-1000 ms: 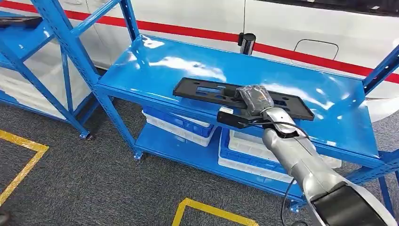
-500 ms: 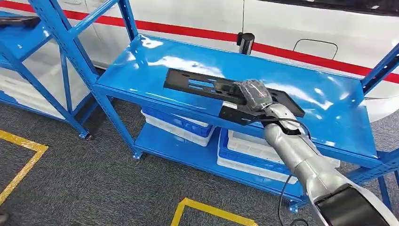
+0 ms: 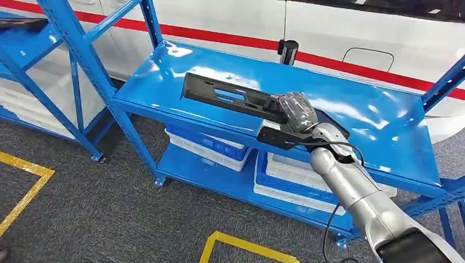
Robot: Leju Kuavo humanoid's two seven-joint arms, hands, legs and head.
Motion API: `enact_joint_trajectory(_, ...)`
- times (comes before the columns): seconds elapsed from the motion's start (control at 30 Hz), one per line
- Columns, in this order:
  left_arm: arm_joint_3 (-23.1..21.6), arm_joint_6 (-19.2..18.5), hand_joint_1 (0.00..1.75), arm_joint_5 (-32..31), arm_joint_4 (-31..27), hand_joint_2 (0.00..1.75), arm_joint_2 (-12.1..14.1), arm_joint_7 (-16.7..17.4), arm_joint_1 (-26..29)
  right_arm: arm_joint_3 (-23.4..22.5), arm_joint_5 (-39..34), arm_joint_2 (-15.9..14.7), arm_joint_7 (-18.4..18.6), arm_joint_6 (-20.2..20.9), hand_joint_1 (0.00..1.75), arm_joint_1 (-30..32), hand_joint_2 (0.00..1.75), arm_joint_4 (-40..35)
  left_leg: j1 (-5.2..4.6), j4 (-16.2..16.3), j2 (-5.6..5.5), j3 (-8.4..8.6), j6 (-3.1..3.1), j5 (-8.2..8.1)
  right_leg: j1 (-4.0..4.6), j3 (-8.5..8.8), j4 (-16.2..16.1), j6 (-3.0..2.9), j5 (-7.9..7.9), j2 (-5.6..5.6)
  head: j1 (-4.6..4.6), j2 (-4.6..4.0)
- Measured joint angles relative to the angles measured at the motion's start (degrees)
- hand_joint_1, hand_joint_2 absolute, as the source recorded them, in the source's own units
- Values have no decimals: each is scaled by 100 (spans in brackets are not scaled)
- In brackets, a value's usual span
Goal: Take the parts from the cabinet and place them on the table.
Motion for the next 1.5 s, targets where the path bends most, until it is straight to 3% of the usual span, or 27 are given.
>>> enact_joint_trajectory(0.1, 2, 28, 0, 0, 2, 175, -7, 2, 4, -13, 17, -18, 57, 0, 147, 82, 175, -53, -39, 4, -16, -12, 6, -5, -4, -5, 55, 22, -15, -18, -22, 0)
enact_joint_trajectory(1.07, 0, 101, 0, -77, 11, 175, -13, 76, 10, -385, 164, -127, 140, 35, 147, 390, 175, -435, -39, 4, -19, -18, 5, -6, -4, -10, 56, 21, -17, -19, -18, 0)
enact_joint_trajectory(1.5, 0, -94, 0, -85, 11, 175, -20, 131, 11, -407, 243, -144, 147, 57, 147, 407, 175, -461, -39, 4, -19, -19, 5, -6, -4, -10, 56, 21, -17, -19, -18, 0)
